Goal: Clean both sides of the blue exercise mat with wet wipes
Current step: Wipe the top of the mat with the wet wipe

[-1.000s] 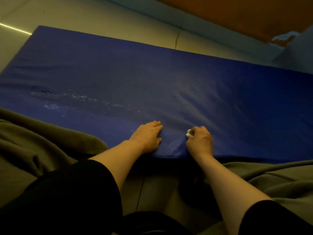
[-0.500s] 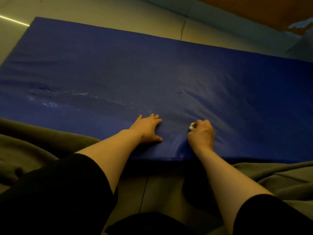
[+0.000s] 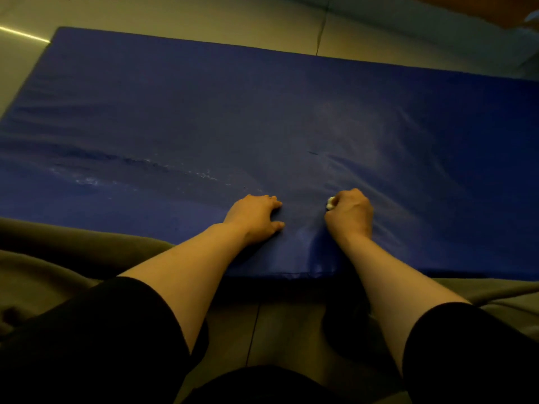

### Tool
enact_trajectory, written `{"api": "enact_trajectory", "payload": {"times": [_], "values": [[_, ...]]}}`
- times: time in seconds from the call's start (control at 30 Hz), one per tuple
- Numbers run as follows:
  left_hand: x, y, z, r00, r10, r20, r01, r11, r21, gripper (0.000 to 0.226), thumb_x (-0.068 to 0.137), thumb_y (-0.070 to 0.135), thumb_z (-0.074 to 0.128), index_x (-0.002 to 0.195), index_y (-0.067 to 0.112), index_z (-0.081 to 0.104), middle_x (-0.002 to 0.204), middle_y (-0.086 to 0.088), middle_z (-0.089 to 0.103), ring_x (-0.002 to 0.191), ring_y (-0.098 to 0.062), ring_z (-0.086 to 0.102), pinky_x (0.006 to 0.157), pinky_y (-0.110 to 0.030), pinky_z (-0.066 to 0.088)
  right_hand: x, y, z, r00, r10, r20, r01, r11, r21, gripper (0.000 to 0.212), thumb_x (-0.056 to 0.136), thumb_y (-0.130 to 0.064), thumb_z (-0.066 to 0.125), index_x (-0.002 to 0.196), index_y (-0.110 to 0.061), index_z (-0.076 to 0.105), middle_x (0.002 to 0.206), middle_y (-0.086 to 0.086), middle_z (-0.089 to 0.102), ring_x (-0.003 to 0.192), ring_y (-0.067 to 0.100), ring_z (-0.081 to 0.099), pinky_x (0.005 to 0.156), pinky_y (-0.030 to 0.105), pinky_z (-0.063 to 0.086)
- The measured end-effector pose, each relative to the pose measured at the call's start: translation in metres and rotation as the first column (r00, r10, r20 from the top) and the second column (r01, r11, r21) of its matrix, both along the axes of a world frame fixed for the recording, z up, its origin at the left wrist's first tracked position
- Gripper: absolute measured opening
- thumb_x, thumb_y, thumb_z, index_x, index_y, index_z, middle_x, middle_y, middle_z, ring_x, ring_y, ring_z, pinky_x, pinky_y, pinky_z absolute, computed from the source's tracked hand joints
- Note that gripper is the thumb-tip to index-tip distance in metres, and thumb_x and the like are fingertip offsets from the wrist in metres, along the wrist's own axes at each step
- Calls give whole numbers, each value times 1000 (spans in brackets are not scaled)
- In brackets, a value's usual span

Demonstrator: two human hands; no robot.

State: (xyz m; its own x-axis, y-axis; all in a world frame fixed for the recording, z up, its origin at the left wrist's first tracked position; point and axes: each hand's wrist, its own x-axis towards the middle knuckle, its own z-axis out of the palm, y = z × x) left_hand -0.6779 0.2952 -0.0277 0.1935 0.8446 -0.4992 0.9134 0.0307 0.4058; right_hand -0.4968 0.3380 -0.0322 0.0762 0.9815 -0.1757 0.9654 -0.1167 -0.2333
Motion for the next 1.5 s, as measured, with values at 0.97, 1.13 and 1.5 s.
{"api": "enact_trajectory", "payload": {"times": [0.97, 1.13, 1.5], "values": [[4, 52, -15, 968, -193, -158, 152, 959, -241, 124, 73, 52, 77, 153, 12, -8, 161, -6, -14, 149, -21, -8, 121, -48, 5, 4, 38, -31, 993, -55, -104, 62, 996, 63, 19, 88, -7, 53, 98, -5, 69, 113, 16, 55, 96, 37, 57, 81, 34, 42], [5, 52, -17, 971, -181, -156, 142, 963, -231, 124, 71, 49, 79, 154, 14, -6, 162, -5, -12, 149, -20, -6, 121, -47, 5, -51, 16, -40, 918, 313, -245, -316, 948, 27, 15, 84, -7, 53, 86, -3, 68, 103, 15, 56, 87, 33, 58, 76, 36, 44], [5, 54, -19, 965, -199, -173, 155, 959, -238, 126, 69, 53, 79, 154, 14, -6, 161, -5, -13, 149, -20, -7, 120, -48, 7, -19, 48, -37, 987, 8, -163, -2, 999, 41, 22, 89, -8, 52, 105, -6, 67, 118, 14, 54, 100, 35, 57, 84, 33, 42]]}}
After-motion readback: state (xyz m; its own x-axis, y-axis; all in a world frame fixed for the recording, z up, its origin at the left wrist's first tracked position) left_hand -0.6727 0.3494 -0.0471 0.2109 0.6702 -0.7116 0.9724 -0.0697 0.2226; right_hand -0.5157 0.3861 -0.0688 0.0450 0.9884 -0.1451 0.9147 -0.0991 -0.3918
